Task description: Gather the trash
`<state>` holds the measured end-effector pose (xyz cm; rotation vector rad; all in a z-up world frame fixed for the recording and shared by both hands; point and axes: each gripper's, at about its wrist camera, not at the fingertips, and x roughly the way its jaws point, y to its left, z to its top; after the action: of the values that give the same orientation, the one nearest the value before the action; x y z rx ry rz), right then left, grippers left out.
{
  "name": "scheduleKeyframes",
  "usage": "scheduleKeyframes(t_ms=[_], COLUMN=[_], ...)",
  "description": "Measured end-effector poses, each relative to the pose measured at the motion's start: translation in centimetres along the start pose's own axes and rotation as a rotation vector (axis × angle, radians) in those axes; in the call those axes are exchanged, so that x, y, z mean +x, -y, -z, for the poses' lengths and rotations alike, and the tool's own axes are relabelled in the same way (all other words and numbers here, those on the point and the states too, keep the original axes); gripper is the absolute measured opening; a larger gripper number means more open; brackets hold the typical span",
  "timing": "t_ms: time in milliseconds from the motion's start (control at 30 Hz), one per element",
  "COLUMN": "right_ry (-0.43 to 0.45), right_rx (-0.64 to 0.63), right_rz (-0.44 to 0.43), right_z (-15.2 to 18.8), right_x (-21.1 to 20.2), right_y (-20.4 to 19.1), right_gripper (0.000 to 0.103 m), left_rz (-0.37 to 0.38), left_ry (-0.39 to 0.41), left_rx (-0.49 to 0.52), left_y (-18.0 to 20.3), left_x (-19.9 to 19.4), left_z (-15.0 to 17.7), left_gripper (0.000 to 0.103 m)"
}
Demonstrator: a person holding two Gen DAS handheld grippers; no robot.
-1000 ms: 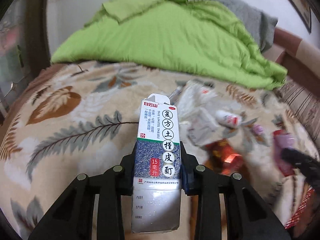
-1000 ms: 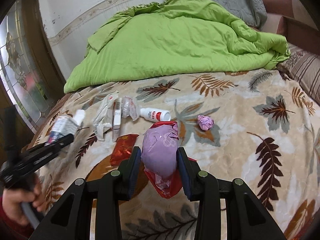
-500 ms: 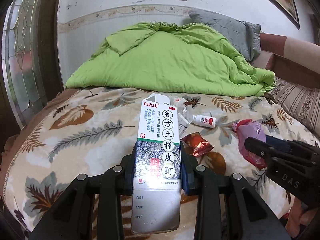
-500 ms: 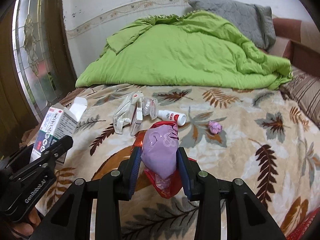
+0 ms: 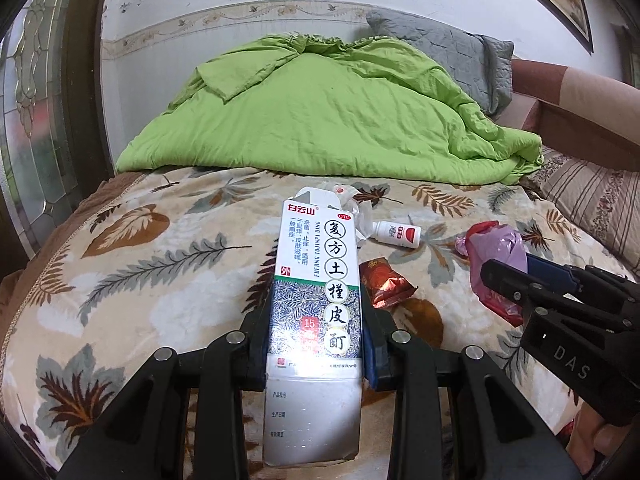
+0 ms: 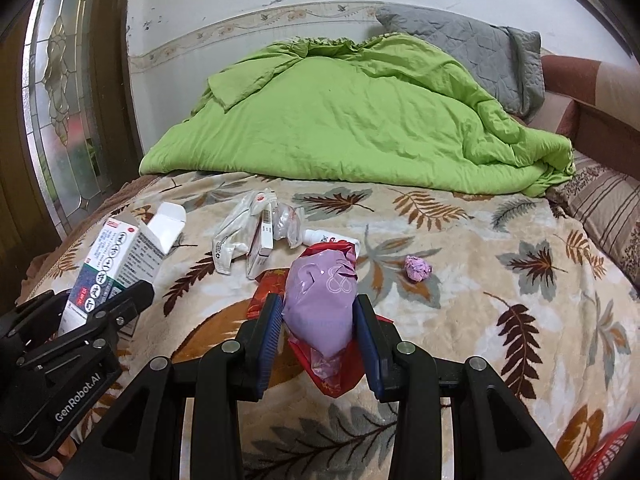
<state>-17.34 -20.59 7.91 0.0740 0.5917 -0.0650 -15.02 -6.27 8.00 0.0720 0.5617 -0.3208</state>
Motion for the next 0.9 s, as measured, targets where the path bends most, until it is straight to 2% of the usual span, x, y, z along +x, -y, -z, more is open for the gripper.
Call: scheduleKeyframes(t_ms=[900], right_ry=[-0.003], right_rx=[-0.004], right_rz=[0.0], right_z=[-0.04], right_x=[0.07], right_y=[-0.02], right_gripper=[0.04], left_rz=[0.013], left_ry=[0.001], left_rx=[0.003], left_y=[0.49], left_x=[0.08], left_z=[0.02], left_gripper=[0.032])
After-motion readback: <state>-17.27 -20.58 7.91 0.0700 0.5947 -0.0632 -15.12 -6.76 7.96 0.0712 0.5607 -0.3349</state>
